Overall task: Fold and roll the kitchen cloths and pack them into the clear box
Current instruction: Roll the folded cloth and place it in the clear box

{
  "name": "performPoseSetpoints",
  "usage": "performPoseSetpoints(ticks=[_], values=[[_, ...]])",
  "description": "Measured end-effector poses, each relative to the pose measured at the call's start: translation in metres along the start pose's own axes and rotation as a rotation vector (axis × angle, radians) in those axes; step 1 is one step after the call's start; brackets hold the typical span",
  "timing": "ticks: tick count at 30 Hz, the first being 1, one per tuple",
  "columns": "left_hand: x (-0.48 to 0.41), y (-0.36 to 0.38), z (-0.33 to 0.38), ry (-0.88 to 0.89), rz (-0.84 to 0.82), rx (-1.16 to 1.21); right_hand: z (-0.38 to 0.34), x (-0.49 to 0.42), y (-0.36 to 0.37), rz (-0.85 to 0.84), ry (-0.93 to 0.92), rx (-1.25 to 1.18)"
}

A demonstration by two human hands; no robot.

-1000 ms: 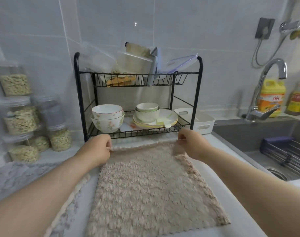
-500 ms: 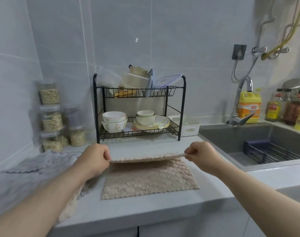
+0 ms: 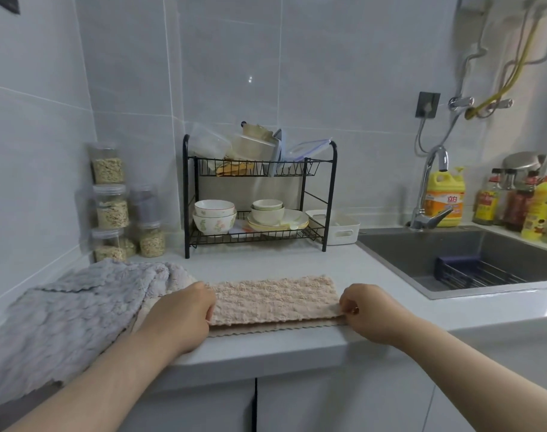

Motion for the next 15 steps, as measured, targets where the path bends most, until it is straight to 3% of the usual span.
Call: performPoseSetpoints(ticks=[6,11,15], values=[[0.006,0.014,0.003,0.061,-0.056,-0.109,-0.014,0.000,0.011,-0.060,-0.074,0.122],[0.007,0.019,0.012,0.090,-0.129,-0.107,-0.009,-0.003,0.018,-0.092,-0.029,0.036],[-0.009,0.001,0.012,0.035,-0.068,0.094,0.010,-0.013,0.005,0.035,0.225,-0.233]])
Point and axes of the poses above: each hand's wrist, its own x-axis away from the middle knuckle, its own y-axis out of the palm, z = x × y, the point moved 10 cm from there along -x, towards the middle knuckle
